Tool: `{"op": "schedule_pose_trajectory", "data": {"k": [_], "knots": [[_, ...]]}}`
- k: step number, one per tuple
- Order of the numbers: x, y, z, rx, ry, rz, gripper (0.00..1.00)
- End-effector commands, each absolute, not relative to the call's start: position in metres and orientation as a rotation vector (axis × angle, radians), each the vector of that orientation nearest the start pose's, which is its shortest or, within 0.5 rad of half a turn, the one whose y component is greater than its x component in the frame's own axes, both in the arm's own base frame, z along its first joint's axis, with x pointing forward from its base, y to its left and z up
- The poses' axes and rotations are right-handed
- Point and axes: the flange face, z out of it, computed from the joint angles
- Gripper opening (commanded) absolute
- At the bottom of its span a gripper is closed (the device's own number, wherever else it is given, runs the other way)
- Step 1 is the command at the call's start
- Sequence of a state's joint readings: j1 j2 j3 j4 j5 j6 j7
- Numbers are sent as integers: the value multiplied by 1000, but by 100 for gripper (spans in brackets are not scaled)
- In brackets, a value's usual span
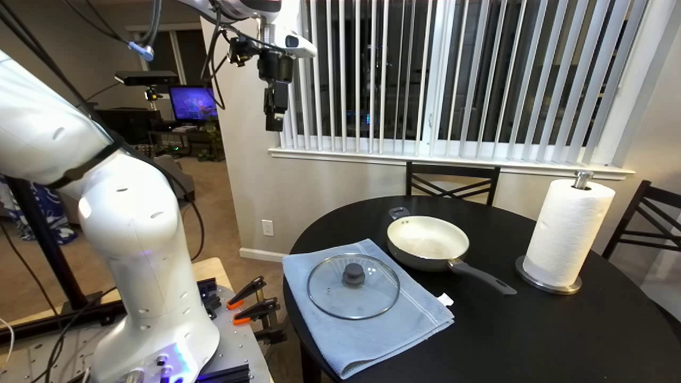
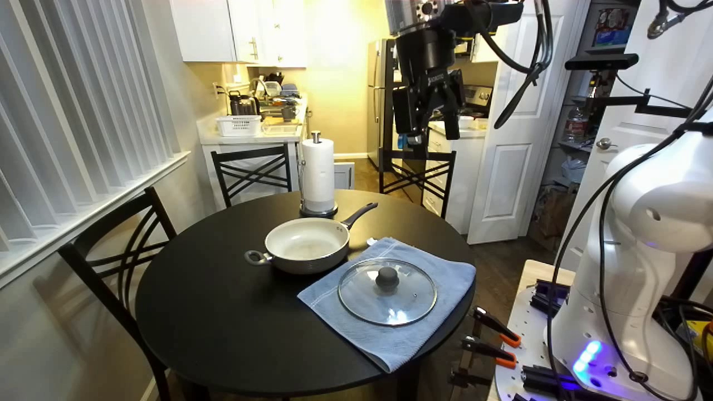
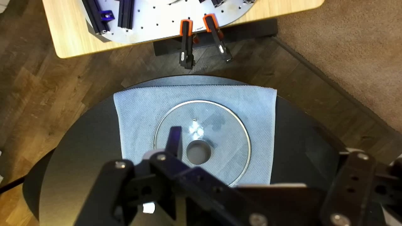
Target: Put the lid on the pot
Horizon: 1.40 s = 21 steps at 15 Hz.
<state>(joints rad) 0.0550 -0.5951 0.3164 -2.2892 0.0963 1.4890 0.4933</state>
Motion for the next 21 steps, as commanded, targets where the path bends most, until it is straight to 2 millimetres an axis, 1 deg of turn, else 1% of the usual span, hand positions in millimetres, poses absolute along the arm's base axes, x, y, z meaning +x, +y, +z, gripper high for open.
{"op": "schedule_pose_trajectory", "data": {"k": [1, 3, 5, 8, 11, 15, 19, 21], "knots": [[330, 143, 525, -3263, 362, 260, 100], [343, 126, 507, -3226, 418, 198, 100], [356, 108, 478, -3177, 478, 169, 100], [371, 79, 422, -3132, 595, 181, 100], [383, 54, 373, -3105, 695, 163, 100], [392, 29, 314, -3060, 794, 179, 100], [399, 11, 269, -3049, 861, 146, 100], [400, 6, 252, -3075, 891, 107, 100]]}}
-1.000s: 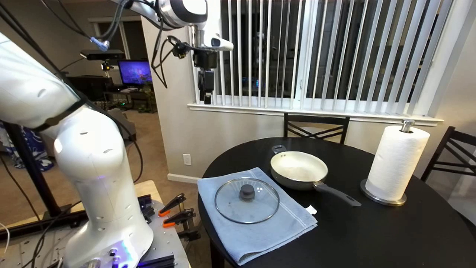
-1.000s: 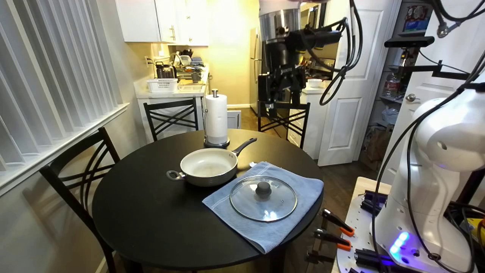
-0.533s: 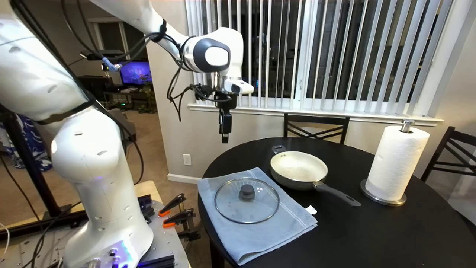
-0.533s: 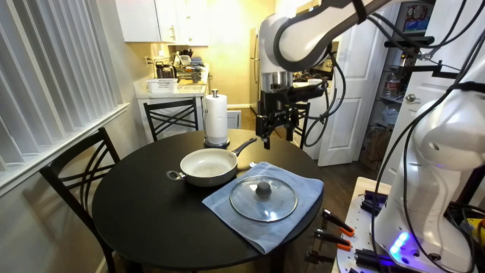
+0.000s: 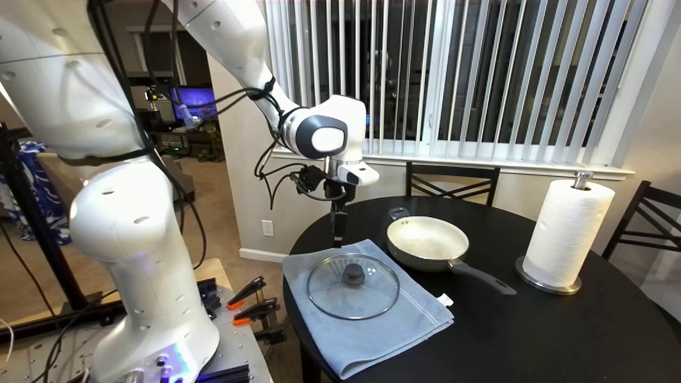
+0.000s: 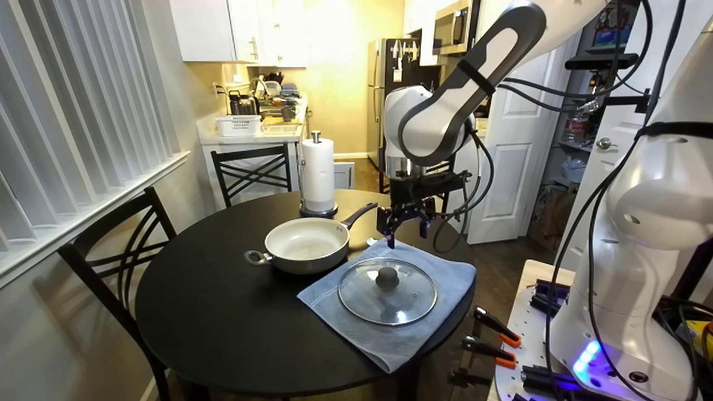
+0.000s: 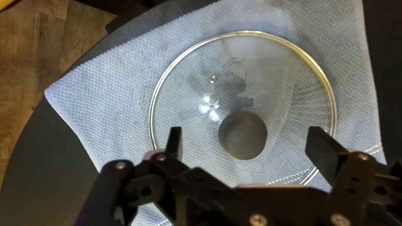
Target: Put the lid on the pot
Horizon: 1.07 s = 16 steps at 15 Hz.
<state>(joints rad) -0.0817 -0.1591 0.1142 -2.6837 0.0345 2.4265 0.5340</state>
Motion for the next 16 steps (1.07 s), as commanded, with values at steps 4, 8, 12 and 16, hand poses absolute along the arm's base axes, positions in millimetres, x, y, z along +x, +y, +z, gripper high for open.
{"op": "schedule_pose_trajectory", "data": {"k": [4, 8, 12, 16], "knots": [[400, 3, 244, -3104, 891, 140, 100], [401, 2, 239, -3109, 894, 155, 100], [396, 7, 235, -3121, 863, 141, 100], [389, 29, 217, -3079, 777, 98, 100]]}}
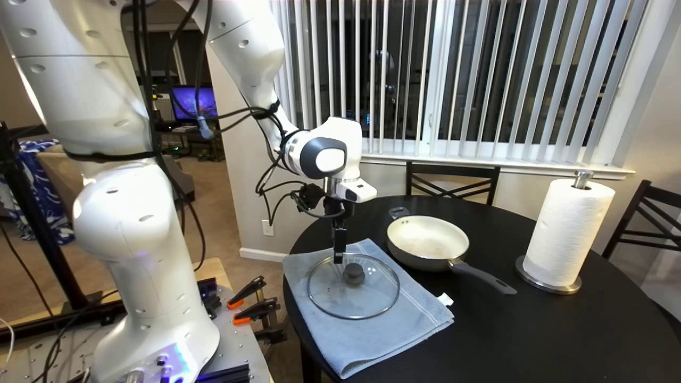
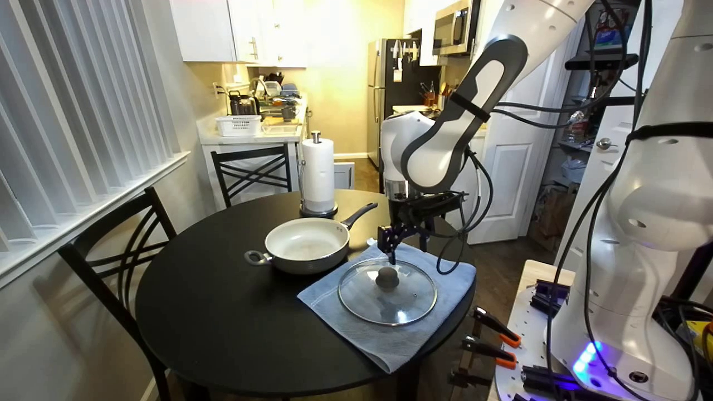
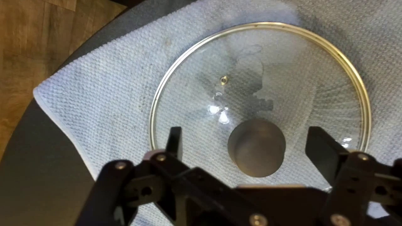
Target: Put the lid on the pot
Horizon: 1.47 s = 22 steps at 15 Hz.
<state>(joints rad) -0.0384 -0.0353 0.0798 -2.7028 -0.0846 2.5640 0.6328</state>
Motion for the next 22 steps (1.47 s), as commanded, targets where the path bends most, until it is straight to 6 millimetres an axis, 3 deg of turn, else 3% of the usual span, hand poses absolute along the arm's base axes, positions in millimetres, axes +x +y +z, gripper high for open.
{"op": "schedule_pose_trajectory", "data": {"k": [1, 6, 9, 12, 20, 22], "knots": [[388, 33, 212, -3072, 806, 79, 100], [400, 9, 189, -2984, 914, -111, 100], [406, -1, 161, -2955, 984, -80, 100], [411, 2, 141, -2941, 1000, -16, 100], [403, 22, 144, -2948, 943, -54, 100], [409, 20, 147, -2945, 943, -77, 100]]}}
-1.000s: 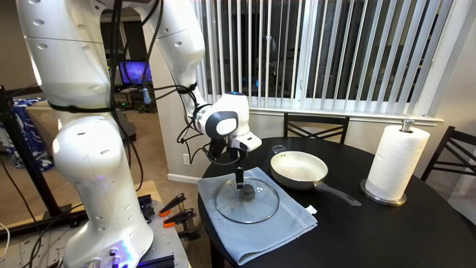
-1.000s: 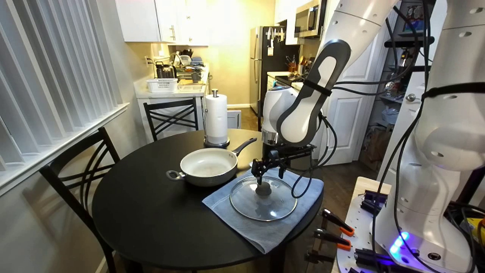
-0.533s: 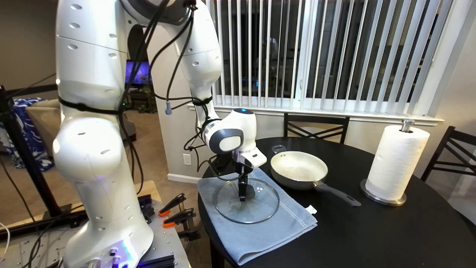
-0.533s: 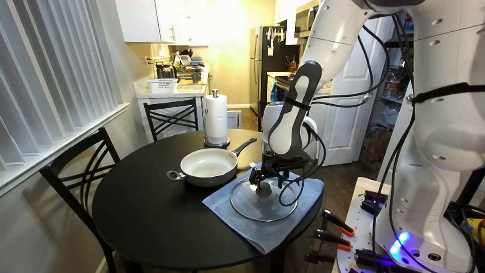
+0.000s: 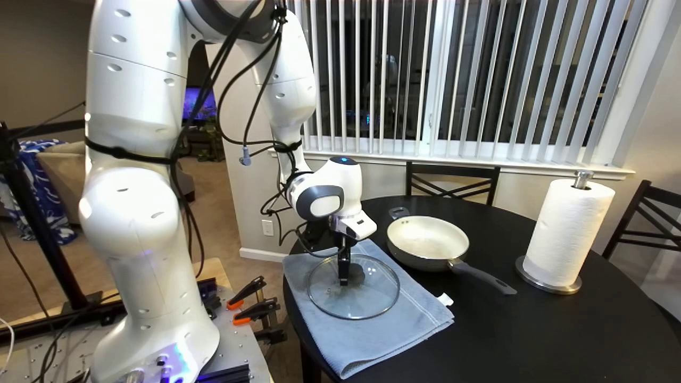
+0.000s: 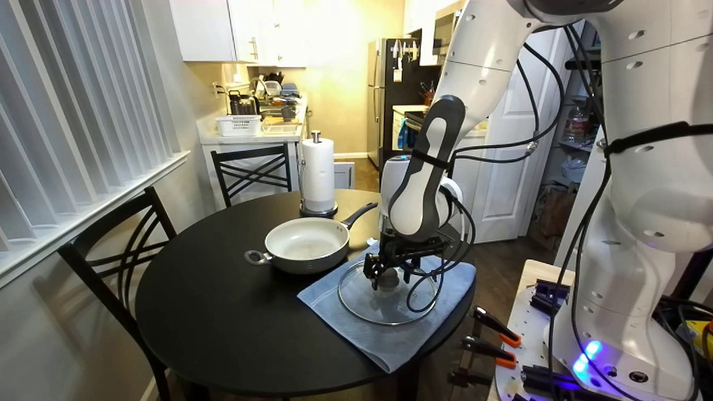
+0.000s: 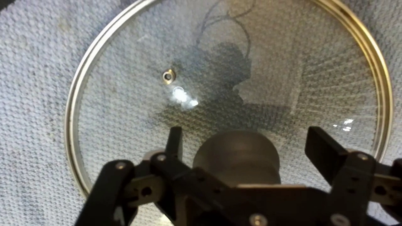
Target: Put the lid on the pot
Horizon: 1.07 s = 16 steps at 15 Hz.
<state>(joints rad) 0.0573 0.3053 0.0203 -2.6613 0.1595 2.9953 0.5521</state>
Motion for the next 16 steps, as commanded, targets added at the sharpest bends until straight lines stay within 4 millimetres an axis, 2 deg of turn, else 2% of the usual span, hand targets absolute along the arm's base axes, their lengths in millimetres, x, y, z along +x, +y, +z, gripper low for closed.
{"op": "schedule_pose_trajectory", "data": {"k": [1, 7, 8, 9, 14, 16], "knots": [[411, 20, 147, -2944, 948, -82, 100], [429, 3, 150, -2938, 1014, -119, 100], [432, 2, 151, -2942, 1011, -125, 75], [434, 0, 151, -2946, 1009, -125, 73], [432, 1, 151, -2949, 1011, -123, 39], [432, 0, 151, -2950, 1011, -120, 31]]}}
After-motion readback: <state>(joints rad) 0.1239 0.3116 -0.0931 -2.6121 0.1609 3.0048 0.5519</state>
